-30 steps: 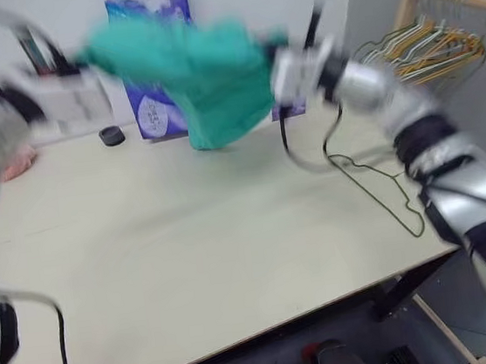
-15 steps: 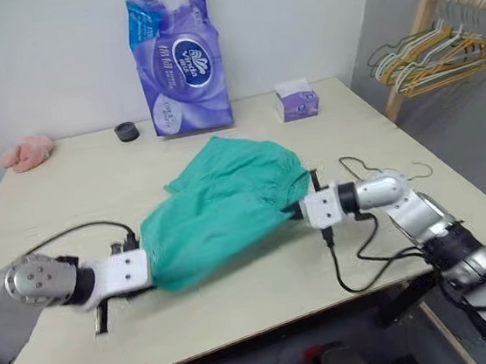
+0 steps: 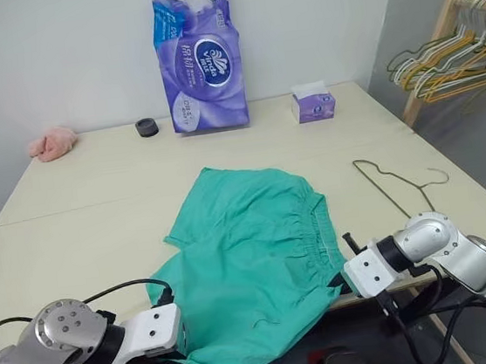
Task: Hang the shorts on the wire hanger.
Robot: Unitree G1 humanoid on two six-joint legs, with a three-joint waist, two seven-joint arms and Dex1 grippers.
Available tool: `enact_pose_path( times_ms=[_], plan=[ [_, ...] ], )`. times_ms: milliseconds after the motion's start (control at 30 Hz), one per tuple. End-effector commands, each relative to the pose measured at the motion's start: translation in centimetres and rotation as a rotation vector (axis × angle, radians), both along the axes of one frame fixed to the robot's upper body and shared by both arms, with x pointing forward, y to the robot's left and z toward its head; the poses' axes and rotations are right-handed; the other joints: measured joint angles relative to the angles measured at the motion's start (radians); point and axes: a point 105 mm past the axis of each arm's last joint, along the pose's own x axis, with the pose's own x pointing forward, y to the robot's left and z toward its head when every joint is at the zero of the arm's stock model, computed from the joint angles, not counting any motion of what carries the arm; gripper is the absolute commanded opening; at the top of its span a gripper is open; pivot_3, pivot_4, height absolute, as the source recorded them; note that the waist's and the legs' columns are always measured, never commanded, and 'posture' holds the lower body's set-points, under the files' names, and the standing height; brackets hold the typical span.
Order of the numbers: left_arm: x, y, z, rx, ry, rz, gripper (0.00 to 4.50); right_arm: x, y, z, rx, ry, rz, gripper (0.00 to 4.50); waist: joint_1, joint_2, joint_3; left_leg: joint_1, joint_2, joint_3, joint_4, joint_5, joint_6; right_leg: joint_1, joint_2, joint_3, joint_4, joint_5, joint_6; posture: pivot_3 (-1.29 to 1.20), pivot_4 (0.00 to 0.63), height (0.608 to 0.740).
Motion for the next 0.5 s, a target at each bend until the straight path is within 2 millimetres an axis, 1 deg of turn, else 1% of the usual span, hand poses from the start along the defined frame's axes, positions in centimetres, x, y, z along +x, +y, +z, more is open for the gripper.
enact_pose_path(
  times_ms=[33, 167, 200, 267, 367, 500],
  plan=[
    [-0.3, -0.2, -0.1, -0.010, -0.017, -0.023, 0.00, 0.2, 0.4, 0.9, 0.008, -0.037, 0.016, 0.04, 0.001, 0.000, 0.000, 0.000, 0.000, 0.000, 0.000, 0.000, 0.000, 0.000, 0.000, 0.000, 0.000, 0.000, 0.000, -0.10, 0.000, 0.740],
    [-0.9, -0.3, -0.4, -0.026, 0.015, -0.005, 0.00, -0.4, 0.1, 1.1, -0.012, 0.006, 0.038, 0.04, 0.006, 0.000, 0.000, 0.000, 0.000, 0.001, 0.000, 0.000, 0.000, 0.000, 0.000, 0.000, -0.001, 0.000, 0.000, -0.10, 0.000, 0.740],
    [-1.1, -0.2, -0.6, -0.026, 0.026, -0.003, 0.47, -0.5, -0.2, 1.2, -0.031, 0.009, 0.043, 0.21, 0.006, 0.000, 0.000, 0.000, 0.000, 0.001, 0.000, 0.000, 0.000, 0.000, 0.000, 0.000, -0.001, 0.000, 0.000, -0.10, 0.000, 0.740],
    [-1.0, -0.2, -0.6, -0.027, 0.026, -0.002, 0.90, -0.6, -0.6, 1.8, -0.056, 0.011, 0.046, 0.65, 0.009, 0.000, 0.000, 0.000, 0.000, 0.001, 0.000, 0.000, 0.000, 0.000, 0.000, 0.000, -0.001, 0.000, 0.000, -0.10, 0.000, 0.740],
    [-0.6, -0.4, -0.3, -0.045, 0.018, 0.002, 1.78, -0.7, -0.6, 2.9, -0.041, 0.015, 0.036, 1.62, 0.011, 0.000, 0.000, 0.000, 0.000, 0.001, 0.000, 0.000, 0.000, 0.001, 0.000, 0.000, -0.001, 0.000, 0.000, -0.10, 0.000, 0.740],
    [0.0, -0.8, -0.1, -0.066, 0.000, 0.011, 2.97, -0.7, -0.7, 3.9, -0.023, 0.018, 0.019, 3.02, 0.010, -0.001, 0.000, 0.002, 0.001, 0.001, 0.000, 0.000, 0.000, 0.003, 0.000, 0.000, -0.002, -0.001, 0.001, -0.11, 0.000, 0.740]
  ],
)
